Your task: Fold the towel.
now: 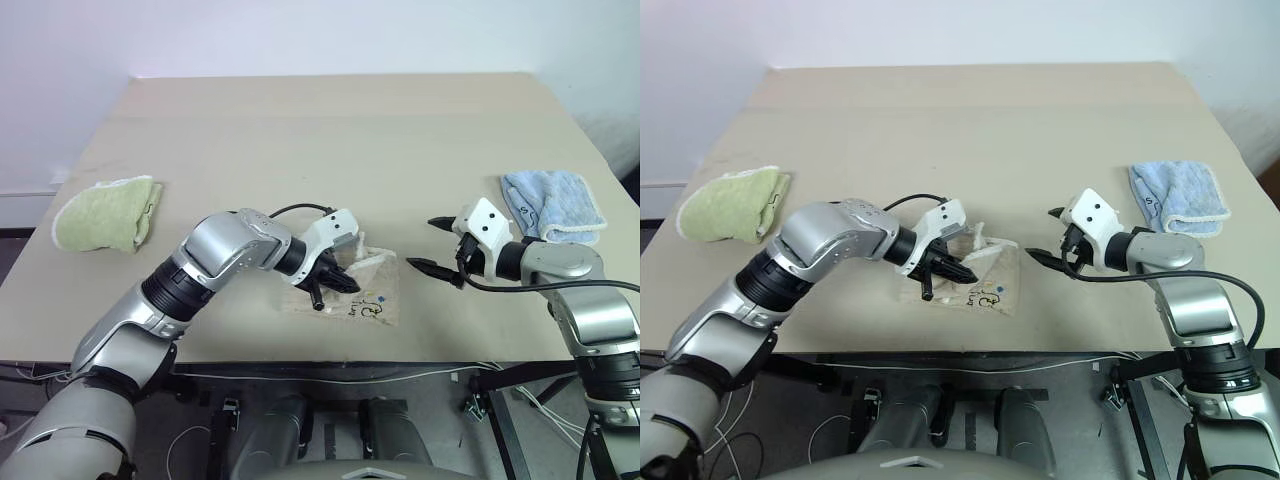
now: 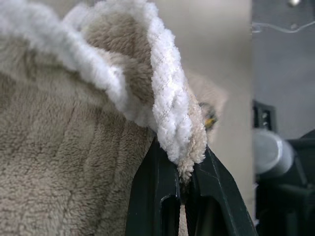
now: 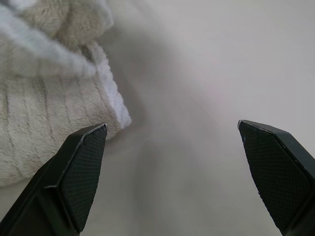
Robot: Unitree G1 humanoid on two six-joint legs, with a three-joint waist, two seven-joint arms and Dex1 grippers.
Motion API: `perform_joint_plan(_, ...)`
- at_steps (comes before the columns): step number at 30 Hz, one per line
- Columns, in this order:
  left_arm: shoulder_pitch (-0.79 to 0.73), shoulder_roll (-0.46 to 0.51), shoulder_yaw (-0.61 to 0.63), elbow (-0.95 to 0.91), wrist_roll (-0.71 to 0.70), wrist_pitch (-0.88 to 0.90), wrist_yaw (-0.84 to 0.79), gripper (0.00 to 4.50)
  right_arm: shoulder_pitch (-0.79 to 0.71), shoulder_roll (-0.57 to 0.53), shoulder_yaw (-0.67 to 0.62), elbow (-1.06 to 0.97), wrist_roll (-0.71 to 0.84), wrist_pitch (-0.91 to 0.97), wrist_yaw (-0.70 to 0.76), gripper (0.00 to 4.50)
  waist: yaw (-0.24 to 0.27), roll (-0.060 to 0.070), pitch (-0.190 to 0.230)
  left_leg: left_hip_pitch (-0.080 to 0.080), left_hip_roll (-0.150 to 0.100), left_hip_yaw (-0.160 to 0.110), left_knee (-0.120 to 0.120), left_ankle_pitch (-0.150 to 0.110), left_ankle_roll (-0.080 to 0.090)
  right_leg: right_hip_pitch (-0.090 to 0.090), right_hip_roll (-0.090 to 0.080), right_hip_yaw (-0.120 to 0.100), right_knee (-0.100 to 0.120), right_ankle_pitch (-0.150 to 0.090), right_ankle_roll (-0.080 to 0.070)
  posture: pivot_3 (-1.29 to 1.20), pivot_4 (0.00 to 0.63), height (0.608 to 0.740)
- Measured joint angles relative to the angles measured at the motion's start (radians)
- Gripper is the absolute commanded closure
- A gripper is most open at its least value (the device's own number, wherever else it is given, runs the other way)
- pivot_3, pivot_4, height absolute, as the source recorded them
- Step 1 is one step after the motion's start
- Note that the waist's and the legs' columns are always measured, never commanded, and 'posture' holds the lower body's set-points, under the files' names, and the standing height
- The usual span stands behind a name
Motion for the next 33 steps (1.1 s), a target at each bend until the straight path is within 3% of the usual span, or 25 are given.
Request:
perform_joint_plan(7,-0.014,-0.044,0.06,-0.02,-0.022,0.128,0.006,4.47,0.0,-0.001,0.0,0.008,-0.001,-0.01,-0.005,0.0,-0.002,-0.001,0.0,0.0,0.0,0.0,0.0,0.001,-0.001,-0.001,0.0,0.0,0.003,0.0,0.0,0.0,0.15,0.74)
perform_joint_plan(17,0.029,-0.112,0.053,0.001,-0.005,0.127,0.01,4.47,0.01,-0.033,0.004,0.008,-0.017,-0.03,0.006,0.0,-0.002,-0.001,0.001,0.0,0.0,0.0,0.003,0.001,-0.001,-0.001,0.0,0.0,0.006,0.0,0.0,0.0,0.15,0.74)
perform_joint_plan(26,0.054,-0.142,0.067,0.002,0.007,0.12,0.012,1.65,0.009,-0.033,0.004,0.008,-0.019,-0.036,0.006,0.0,-0.001,-0.001,0.001,0.0,0.0,0.0,0.003,0.001,-0.001,-0.001,0.0,0.0,0.006,0.0,0.0,0.0,0.15,0.74)
perform_joint_plan(31,0.068,-0.148,0.145,-0.003,0.006,0.07,0.023,0.02,-0.006,-0.033,-0.001,0.029,-0.005,-0.03,0.006,0.0,-0.002,-0.001,0.001,0.0,0.0,0.0,0.003,0.001,-0.001,-0.001,0.0,0.0,0.007,0.0,0.0,0.0,0.15,0.74)
perform_joint_plan(33,0.083,-0.166,0.212,-0.009,0.002,0.003,0.031,0.02,-0.024,-0.033,-0.004,0.039,0.01,-0.012,0.008,0.0,-0.002,-0.001,0.001,0.0,0.0,0.0,0.003,0.001,-0.002,-0.001,0.0,0.0,0.007,0.0,0.0,0.0,0.15,0.74)
